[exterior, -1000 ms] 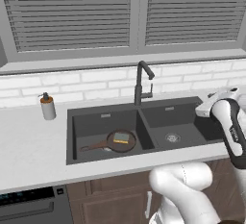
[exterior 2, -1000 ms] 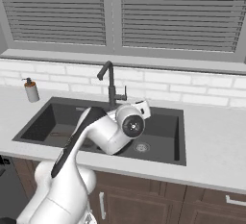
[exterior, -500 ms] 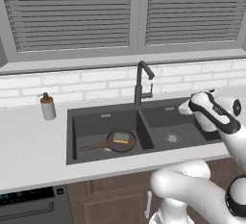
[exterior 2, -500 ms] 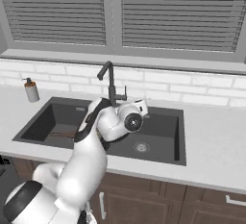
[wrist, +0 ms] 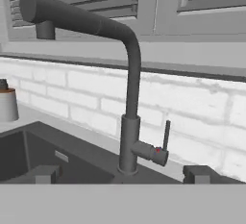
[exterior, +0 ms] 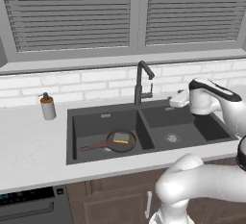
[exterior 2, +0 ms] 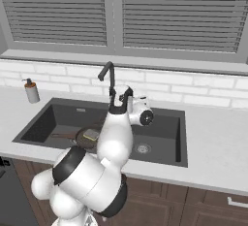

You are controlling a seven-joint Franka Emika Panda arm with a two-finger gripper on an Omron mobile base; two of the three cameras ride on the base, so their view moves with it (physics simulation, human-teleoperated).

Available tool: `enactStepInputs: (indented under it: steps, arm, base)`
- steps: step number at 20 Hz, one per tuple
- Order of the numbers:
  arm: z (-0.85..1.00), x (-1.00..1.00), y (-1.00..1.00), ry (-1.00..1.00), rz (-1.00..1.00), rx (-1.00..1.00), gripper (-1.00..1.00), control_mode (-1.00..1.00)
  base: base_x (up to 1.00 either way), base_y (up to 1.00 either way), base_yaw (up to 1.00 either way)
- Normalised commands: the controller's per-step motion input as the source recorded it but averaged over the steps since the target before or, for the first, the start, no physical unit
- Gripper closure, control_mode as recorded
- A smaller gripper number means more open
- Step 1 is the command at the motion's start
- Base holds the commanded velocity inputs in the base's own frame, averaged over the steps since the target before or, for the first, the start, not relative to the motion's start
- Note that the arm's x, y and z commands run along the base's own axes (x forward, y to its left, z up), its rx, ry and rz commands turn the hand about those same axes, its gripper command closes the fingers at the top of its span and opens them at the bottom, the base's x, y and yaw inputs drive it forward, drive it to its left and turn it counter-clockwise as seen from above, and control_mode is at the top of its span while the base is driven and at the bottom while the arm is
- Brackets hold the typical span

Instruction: Pick the pan and sponge and place them into the sink. Then turn on the water.

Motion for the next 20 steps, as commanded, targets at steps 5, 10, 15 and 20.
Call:
enactStepInputs:
  steps: [5, 10, 15, 20]
  arm:
    - [-0.22, 0.34, 0.0, 0.0, 0.21, 0.17, -1.0, -1.0]
    - [-0.08, 0.11, 0.0, -0.04, 0.11, 0.12, -1.0, -1.0]
    - [0.0, 0.23, 0.0, -0.13, 0.06, 0.07, -1.0, -1.0]
    - [0.0, 0.26, 0.07, -0.11, 0.01, 0.01, -1.0, -1.0]
  base:
    - [0.0, 0.0, 0.0]
    - [0.0, 0.0, 0.0]
    - [0.0, 0.0, 0.0]
    - [0.0, 0.0, 0.0]
